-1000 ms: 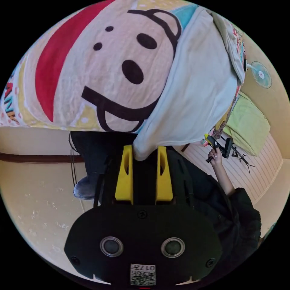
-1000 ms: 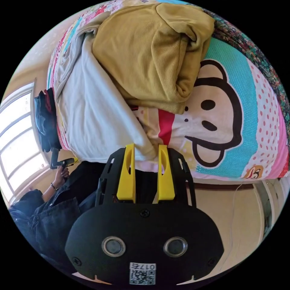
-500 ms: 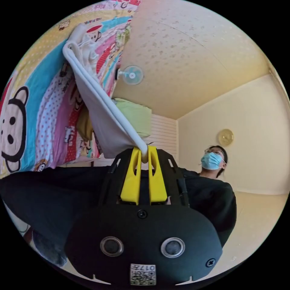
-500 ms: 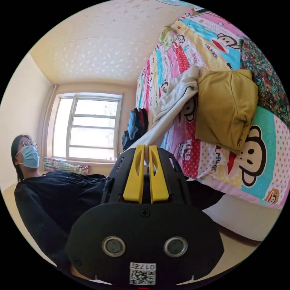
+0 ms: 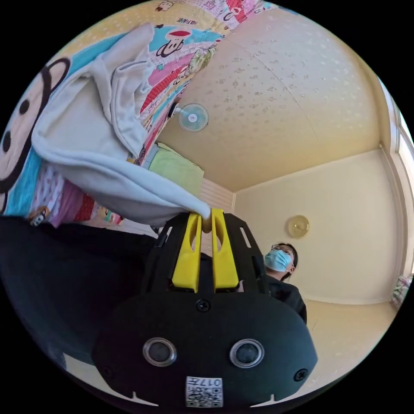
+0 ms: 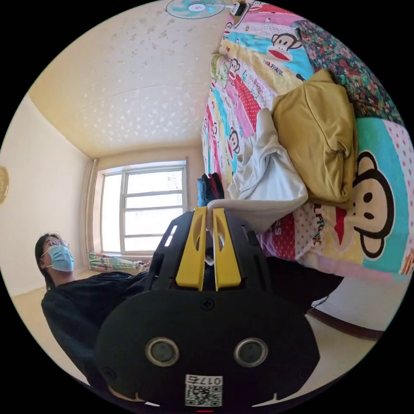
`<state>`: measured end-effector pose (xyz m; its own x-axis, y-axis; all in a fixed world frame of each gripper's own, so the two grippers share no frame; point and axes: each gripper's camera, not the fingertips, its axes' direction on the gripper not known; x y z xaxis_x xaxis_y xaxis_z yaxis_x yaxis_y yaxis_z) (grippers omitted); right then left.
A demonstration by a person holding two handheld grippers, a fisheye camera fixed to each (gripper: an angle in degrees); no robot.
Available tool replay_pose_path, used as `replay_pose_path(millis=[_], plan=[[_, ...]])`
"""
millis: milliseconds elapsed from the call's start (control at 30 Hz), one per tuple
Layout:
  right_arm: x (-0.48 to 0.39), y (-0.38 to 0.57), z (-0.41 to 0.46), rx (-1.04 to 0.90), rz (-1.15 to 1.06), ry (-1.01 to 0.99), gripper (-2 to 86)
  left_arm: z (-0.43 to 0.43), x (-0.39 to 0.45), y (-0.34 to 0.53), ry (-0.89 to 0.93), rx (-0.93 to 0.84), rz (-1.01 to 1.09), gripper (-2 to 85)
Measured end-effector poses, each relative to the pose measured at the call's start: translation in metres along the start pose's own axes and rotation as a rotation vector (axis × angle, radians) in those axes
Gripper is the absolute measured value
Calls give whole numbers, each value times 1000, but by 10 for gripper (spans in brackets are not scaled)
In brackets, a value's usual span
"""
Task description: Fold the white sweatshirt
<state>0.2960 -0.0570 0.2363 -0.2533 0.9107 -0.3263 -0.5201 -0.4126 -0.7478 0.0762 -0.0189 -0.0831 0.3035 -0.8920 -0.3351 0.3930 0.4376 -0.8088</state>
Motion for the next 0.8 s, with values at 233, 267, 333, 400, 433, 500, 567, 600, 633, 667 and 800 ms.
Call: replay_pose_path(millis=[233,267,333,400,433,500,567,600,633,667,800], plan=[[-41,-181,72,109,29,200,49,3,56,-193,-335,226,128,79],[-45,-187,77,125,25,232,55,3,57,-208,-429,276,140,96],[-56,-198,100,147,18,376,66,3,47,-218,-538,357,144,109],[-55,-194,123,115,-24,497,68,1,21,-221,-607,386,125,112],[-49,-187,140,71,-52,589,68,0,-3,-220,-661,382,94,113],[-33,-173,166,0,-84,728,65,-5,-45,-210,-776,381,27,120],[-10,-159,189,-86,-109,840,59,-17,-105,-187,-924,415,-97,129],[7,-151,201,-154,-115,918,51,-20,-119,-181,-947,426,-131,134],[25,-144,210,-215,-108,1015,39,-28,-149,-171,-977,442,-200,147],[33,-141,213,-237,-107,1063,34,-34,-179,-165,-977,440,-254,163],[79,-133,209,-367,-56,1218,13,-40,-255,-168,-850,371,-311,167]])
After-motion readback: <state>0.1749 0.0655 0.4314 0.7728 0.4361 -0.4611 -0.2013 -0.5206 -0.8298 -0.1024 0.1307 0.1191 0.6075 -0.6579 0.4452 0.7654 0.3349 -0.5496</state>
